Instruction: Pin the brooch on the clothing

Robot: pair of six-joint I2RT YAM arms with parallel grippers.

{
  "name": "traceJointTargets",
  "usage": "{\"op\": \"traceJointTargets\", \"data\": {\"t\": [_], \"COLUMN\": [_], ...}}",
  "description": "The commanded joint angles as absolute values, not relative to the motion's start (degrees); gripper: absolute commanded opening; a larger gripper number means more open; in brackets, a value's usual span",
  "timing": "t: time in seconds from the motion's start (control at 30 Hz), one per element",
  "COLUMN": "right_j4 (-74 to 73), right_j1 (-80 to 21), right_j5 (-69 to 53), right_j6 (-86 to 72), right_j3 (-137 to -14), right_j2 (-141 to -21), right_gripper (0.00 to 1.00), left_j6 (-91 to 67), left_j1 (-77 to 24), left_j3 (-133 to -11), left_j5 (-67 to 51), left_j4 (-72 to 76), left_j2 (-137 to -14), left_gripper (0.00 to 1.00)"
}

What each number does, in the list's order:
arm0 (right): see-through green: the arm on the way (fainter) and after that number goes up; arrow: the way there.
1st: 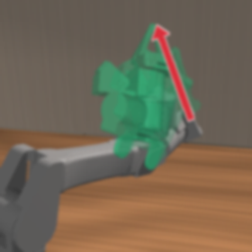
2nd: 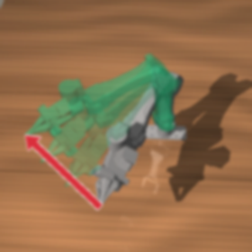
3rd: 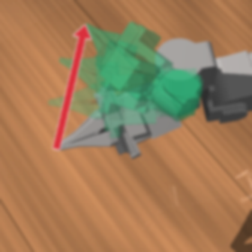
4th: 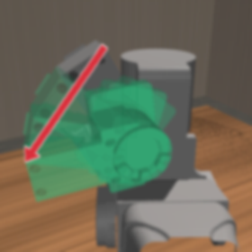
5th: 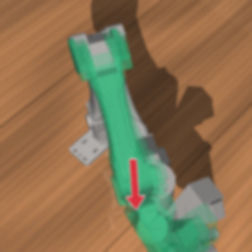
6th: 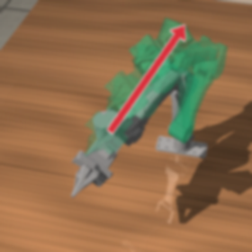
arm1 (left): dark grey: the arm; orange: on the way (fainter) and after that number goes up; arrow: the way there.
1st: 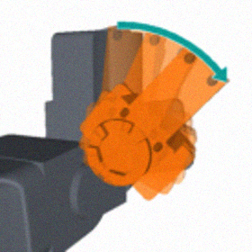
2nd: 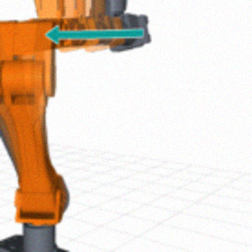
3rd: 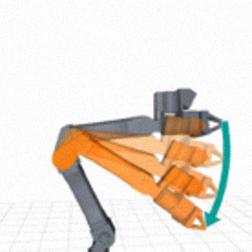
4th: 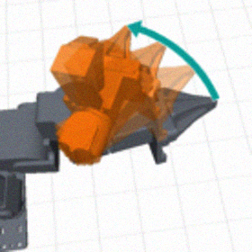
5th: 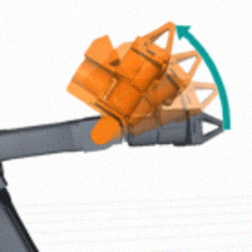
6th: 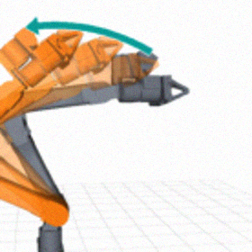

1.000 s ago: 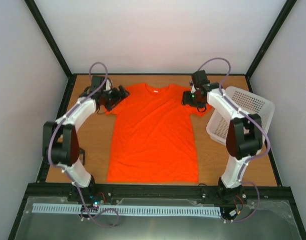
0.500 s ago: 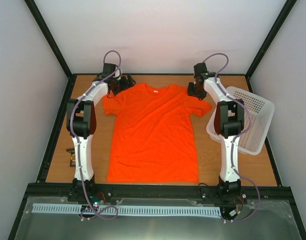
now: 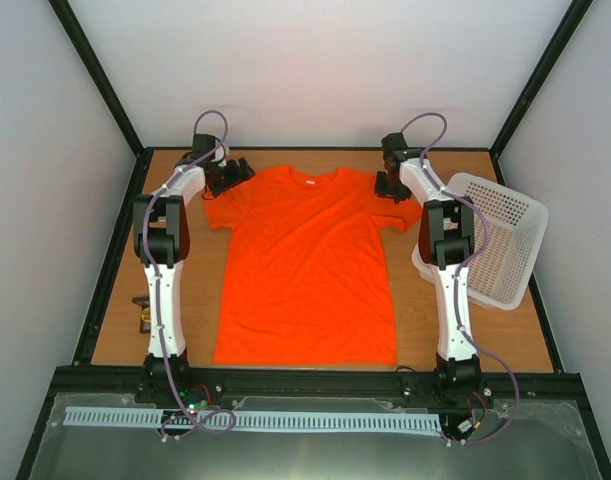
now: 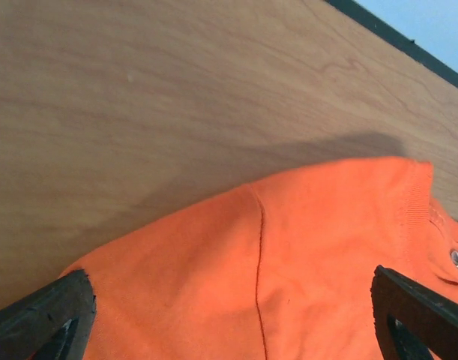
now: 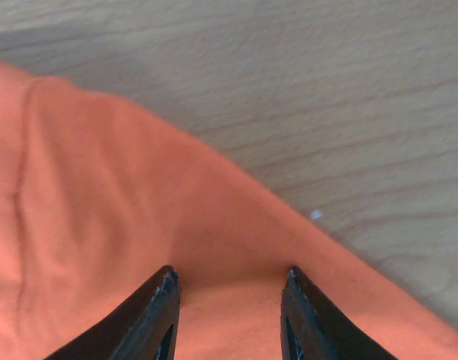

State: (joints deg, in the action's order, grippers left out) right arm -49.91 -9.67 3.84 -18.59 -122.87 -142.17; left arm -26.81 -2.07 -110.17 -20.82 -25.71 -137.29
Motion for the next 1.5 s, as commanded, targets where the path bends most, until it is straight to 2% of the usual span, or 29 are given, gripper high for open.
{"op": "traceJointTargets", "data": {"t": [0.0, 0.2, 0.3, 0.4, 0.53, 0.6, 0.7, 0.8, 0.93, 1.03, 1.1, 1.23, 1.3, 1.37, 1.47], "right_j4": [-52.2, -56.6, -56.4, -58.2, -59.4, -57.9, -52.7, -46.0, -41.6, -41.7, -42.2, -42.9, -43.1, -43.4, -43.9], "right_j1": [-9.0, -9.1, -10.0, -11.6, -14.7, -17.0, -22.1, -26.8, -29.1, -29.3, -29.3, -29.3, -29.4, -29.4, -29.4], "right_j5": [12.1, 10.0, 8.6, 6.0, -2.0, -8.6, -14.4, -18.2, -22.2, -22.7, -22.6, -23.0, -23.1, -22.8, -21.9], "right_j6": [-14.7, -10.2, -10.1, -10.3, -11.0, -10.8, -9.2, -9.5, -11.1, -10.5, -9.8, -9.1, -8.7, -8.2, -7.5], "right_j3": [-129.0, -145.5, -145.4, -142.3, -130.1, -119.8, -102.0, -85.2, -71.3, -66.7, -64.8, -63.6, -63.0, -62.6, -61.7], "right_j2": [-150.0, -155.3, -150.6, -144.5, -133.6, -127.7, -116.6, -104.6, -92.0, -86.2, -83.9, -81.0, -80.4, -79.9, -79.2], "right_gripper": [0.38, 0.40, 0.44, 0.48, 0.56, 0.57, 0.65, 0.73, 0.83, 0.88, 0.92, 0.94, 0.94, 1.00, 1.00], "left_j6": [-20.9, -17.1, -18.4, -20.9, -23.2, -23.4, -26.4, -34.9, -44.2, -46.9, -48.2, -50.7, -54.2, -56.8, -59.5], "left_j1": [-0.2, -0.1, -0.2, -0.4, -1.8, -4.0, -7.7, -9.7, -10.1, -9.6, -9.1, -4.2, -0.2, 3.1, 6.8], "left_j3": [-116.6, -130.7, -130.1, -124.0, -105.6, -95.6, -78.9, -61.0, -44.8, -40.5, -40.5, -42.9, -44.6, -46.3, -48.3], "left_j5": [-17.3, -11.8, -10.0, -10.3, -13.3, -15.6, -19.9, -23.3, -21.9, -20.2, -18.3, -14.8, -9.5, -3.4, 2.5], "left_j4": [-30.6, -37.7, -38.3, -38.2, -35.6, -34.9, -33.9, -30.5, -31.3, -34.9, -38.5, -45.6, -50.4, -53.6, -57.5], "left_j2": [-143.3, -147.3, -141.5, -132.9, -118.9, -112.0, -100.7, -86.6, -65.3, -54.3, -51.8, -54.7, -56.7, -57.4, -56.7], "left_gripper": [1.00, 1.00, 1.00, 1.00, 1.00, 1.00, 1.00, 1.00, 1.00, 1.00, 1.00, 1.00, 1.00, 1.00, 1.00]}}
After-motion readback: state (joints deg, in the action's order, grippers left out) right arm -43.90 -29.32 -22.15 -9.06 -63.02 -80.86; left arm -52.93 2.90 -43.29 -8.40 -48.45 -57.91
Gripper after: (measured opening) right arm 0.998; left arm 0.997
